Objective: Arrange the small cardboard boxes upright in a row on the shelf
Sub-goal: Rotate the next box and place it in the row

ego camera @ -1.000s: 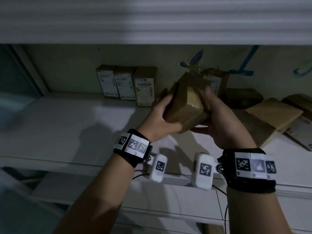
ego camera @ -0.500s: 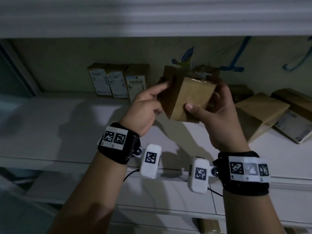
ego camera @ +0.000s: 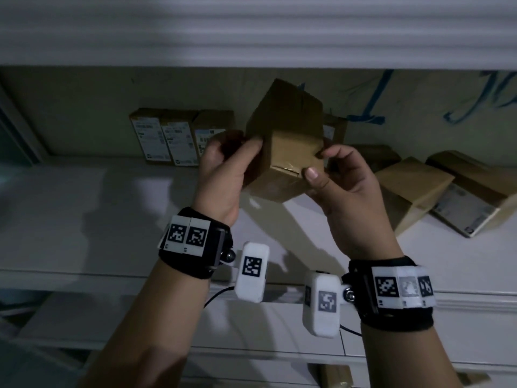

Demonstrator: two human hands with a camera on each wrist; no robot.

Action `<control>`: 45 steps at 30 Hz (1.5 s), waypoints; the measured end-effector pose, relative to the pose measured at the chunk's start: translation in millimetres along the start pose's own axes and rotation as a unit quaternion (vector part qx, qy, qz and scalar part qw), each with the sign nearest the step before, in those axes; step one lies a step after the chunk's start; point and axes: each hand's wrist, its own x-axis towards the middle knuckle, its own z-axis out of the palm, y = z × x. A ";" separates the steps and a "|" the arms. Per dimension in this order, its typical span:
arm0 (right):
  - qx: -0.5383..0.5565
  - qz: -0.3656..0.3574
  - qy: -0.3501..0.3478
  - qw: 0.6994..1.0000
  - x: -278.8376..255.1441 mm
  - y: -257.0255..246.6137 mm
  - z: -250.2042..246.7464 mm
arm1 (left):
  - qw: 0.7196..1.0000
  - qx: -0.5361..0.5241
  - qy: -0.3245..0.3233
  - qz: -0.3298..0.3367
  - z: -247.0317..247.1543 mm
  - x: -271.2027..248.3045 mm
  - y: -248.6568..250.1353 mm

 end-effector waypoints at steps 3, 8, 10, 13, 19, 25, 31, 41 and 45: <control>-0.005 0.013 0.004 1.000 0.9 5.5 -5.6 | 0.999 -0.026 -0.024 -0.039 -4.2 0.5 0.0; -0.093 0.045 -0.006 0.995 1.8 11.0 -6.0 | 0.997 0.030 -0.066 -0.023 -11.6 0.5 0.1; -0.100 0.065 0.014 0.993 1.5 11.5 0.0 | 0.997 0.063 -0.046 0.010 -12.4 -0.1 -0.4; -0.113 0.105 0.030 0.988 1.7 7.1 7.3 | 0.995 0.090 -0.028 0.037 -11.4 -2.5 1.5; -0.099 0.086 0.048 0.990 -1.1 4.1 8.0 | 0.997 0.042 0.000 0.069 -13.3 -9.3 9.5; 0.057 0.145 0.047 0.987 -4.4 9.8 6.5 | 0.998 0.051 -0.017 0.023 -4.2 -12.8 8.6; 0.023 0.143 0.062 0.988 -9.0 15.6 15.5 | 0.996 -0.011 -0.075 -0.048 6.9 -24.9 -1.8; -0.012 0.155 0.064 0.986 -8.2 16.9 16.2 | 0.986 -0.131 -0.069 -0.081 2.7 -31.2 -2.4; -0.084 0.142 0.086 0.983 -10.2 14.9 22.0 | 0.992 -0.097 -0.007 -0.076 -2.2 -29.4 -4.1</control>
